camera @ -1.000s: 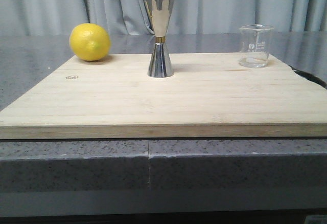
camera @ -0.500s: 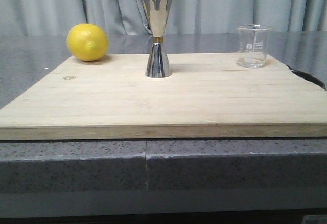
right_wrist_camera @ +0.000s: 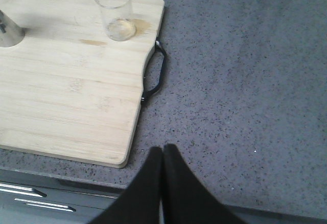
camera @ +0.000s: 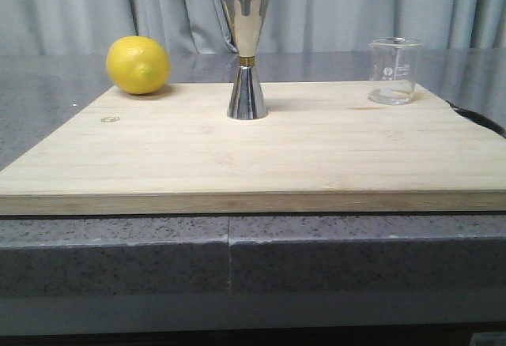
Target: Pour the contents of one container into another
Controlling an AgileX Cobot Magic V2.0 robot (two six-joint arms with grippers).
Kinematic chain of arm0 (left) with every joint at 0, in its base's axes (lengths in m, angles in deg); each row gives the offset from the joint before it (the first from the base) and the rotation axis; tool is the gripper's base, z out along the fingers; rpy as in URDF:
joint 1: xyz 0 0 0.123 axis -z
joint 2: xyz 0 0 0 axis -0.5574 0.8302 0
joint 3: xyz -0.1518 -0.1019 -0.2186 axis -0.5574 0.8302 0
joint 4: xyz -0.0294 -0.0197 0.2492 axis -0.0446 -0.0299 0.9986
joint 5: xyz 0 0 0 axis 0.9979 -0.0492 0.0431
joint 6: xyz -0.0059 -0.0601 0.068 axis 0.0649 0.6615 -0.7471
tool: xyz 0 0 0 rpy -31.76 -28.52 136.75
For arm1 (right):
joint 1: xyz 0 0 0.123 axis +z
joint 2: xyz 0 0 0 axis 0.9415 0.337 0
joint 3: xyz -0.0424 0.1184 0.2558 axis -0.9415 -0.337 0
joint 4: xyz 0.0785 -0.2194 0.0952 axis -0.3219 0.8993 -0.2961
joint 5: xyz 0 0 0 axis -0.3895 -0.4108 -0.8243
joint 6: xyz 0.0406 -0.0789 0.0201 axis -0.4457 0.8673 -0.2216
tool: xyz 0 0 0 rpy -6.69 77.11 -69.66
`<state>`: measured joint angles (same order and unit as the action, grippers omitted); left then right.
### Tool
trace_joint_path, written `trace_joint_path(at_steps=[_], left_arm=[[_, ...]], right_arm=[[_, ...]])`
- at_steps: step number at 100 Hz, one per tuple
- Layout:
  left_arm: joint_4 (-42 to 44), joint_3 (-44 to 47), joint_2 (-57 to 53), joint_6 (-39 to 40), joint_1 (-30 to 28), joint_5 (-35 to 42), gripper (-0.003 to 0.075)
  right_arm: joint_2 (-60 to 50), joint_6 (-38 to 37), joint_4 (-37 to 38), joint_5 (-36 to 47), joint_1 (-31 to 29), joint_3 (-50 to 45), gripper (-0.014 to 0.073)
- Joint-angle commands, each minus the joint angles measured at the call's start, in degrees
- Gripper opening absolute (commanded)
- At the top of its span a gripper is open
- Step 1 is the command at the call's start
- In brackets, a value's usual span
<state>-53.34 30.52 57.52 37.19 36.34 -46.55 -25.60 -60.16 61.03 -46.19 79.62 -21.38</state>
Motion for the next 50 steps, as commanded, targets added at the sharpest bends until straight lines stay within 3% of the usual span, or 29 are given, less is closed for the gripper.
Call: trace_joint_path(at_steps=[1, 33, 43, 50], left_arm=[[-0.4, 1.2, -1.2, 0.0, 0.4, 4.9, -0.0021], [-0.4, 1.2, -1.2, 0.0, 0.4, 4.9, -0.0021], [-0.4, 1.2, -1.2, 0.0, 0.4, 4.9, -0.0021], [-0.4, 1.2, -1.2, 0.0, 0.4, 4.9, -0.0021]], right_arm=[[0.2, -0.1, 0.6, 3.4, 0.0, 1.9, -0.0069], [-1.5, 0.0, 1.4, 4.6, -0.3, 0.3, -0.0069], [-6.6, 0.0, 1.5, 11.1, -3.0, -4.5, -0.0069], [-10.9, 0.0, 0.3, 20.2, -5.2, -10.8, -0.0069]])
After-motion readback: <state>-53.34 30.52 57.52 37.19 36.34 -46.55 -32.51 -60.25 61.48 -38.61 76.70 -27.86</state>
